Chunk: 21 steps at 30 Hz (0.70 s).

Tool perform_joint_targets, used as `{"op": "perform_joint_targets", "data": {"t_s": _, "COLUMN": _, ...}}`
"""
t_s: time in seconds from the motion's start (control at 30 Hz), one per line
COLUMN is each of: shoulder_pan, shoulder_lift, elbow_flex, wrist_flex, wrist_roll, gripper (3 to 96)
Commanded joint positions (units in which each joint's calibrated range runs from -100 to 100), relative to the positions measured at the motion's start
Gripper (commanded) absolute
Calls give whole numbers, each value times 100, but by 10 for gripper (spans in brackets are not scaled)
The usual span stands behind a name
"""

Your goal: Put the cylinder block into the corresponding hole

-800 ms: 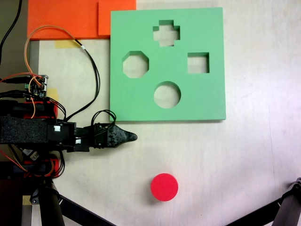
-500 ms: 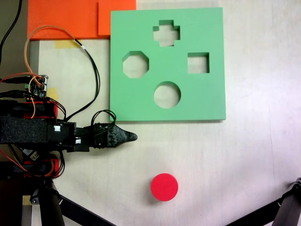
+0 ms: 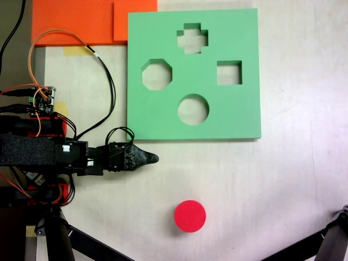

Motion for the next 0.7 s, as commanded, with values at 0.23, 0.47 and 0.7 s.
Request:
{"op": "perform_joint_targets", "data": {"t_s": 0.23, "shoulder_pan": -386, "shoulder_lift": -55, "elbow_flex": -88, "wrist_flex": 4167, "wrist_roll": 3096, "gripper": 499}}
{"op": "perform_joint_targets", "data": {"t_s": 0.47, "shoulder_pan": -708, "shoulder_lift": -55, "elbow_flex": -88, "wrist_flex": 4736, "wrist_roll": 5074, "gripper": 515}}
{"op": "perform_joint_targets", "data": {"t_s": 0.7, "shoulder_pan": -801, "shoulder_lift": -55, "elbow_flex": -88, "wrist_flex": 4649, "wrist_roll": 5065, "gripper": 570}}
